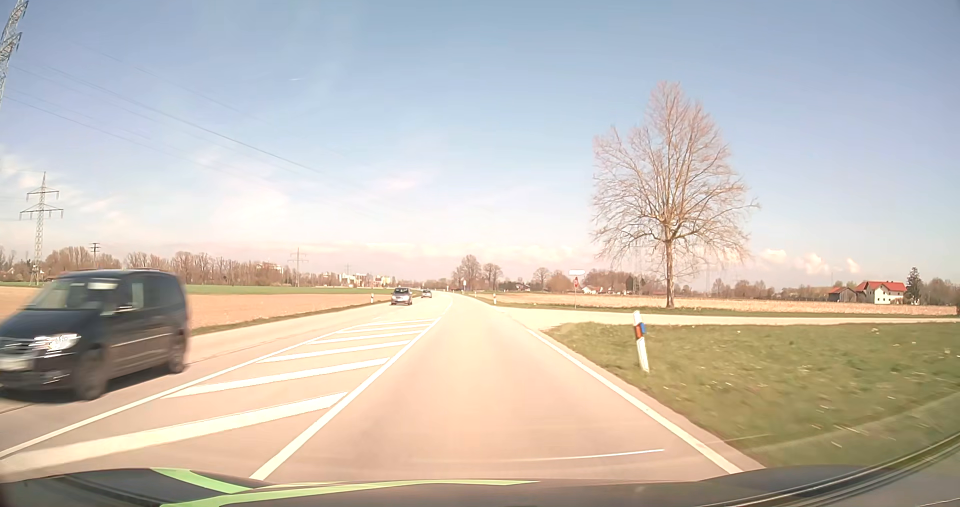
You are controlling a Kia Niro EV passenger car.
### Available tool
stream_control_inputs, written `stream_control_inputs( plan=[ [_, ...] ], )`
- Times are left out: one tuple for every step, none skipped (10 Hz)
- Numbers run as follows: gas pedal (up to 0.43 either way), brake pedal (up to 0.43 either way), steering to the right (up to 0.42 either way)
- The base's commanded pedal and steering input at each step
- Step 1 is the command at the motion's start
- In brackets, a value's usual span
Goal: Follow the waypoints while adhering to traffic rules and regulations
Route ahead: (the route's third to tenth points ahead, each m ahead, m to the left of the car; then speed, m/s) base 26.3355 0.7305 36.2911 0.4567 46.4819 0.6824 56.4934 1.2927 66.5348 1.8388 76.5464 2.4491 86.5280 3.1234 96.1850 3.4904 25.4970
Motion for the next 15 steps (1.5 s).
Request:
stream_control_inputs(
  plan=[
    [0.177, 0.000, -0.001],
    [0.177, 0.000, -0.001],
    [0.177, 0.000, -0.001],
    [0.177, 0.000, -0.001],
    [0.177, 0.000, -0.001],
    [0.177, 0.000, -0.001],
    [0.177, 0.000, -0.001],
    [0.189, 0.000, -0.001],
    [0.197, 0.000, -0.001],
    [0.197, 0.000, -0.001],
    [0.197, 0.000, -0.001],
    [0.197, 0.000, -0.001],
    [0.197, 0.000, -0.001],
    [0.197, 0.000, -0.001],
    [0.197, 0.000, -0.001]
  ],
)
